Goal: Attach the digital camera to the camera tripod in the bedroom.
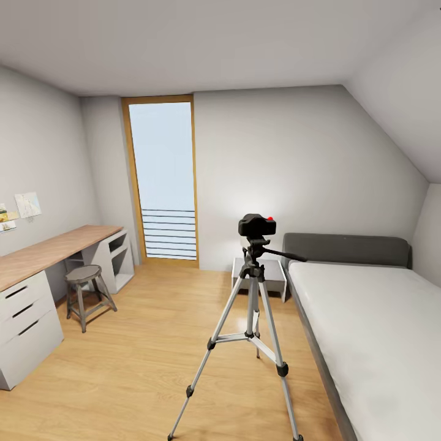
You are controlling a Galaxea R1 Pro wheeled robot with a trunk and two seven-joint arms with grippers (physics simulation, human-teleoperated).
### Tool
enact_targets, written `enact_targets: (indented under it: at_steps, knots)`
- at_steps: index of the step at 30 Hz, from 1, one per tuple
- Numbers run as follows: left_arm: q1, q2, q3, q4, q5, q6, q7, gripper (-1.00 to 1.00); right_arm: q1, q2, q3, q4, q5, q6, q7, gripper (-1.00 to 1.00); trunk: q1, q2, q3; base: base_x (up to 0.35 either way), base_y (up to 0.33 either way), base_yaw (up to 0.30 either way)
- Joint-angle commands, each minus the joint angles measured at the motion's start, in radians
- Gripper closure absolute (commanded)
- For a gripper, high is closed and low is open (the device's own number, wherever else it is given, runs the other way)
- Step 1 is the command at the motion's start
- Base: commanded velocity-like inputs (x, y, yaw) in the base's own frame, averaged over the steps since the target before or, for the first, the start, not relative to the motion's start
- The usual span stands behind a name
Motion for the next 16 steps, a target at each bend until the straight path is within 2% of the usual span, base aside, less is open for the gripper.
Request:
enact_targets:
  at_steps: [1,16]
  knots:
    - [0.0,0.0,-0.008,-0.001,0.009,-0.002,0.003,-1.0,-0.001,0.002,-0.003,0.002,0.008,-0.006,0.002,-1.0,0.0,-0.001,0.0,0.0,0.0,0.0]
    - [0.0,0.0,-0.008,-0.001,0.009,-0.002,0.003,-1.0,-0.001,0.001,-0.002,0.002,0.01,-0.006,0.002,-1.0,0.0,-0.001,0.0,0.0,0.0,0.0]
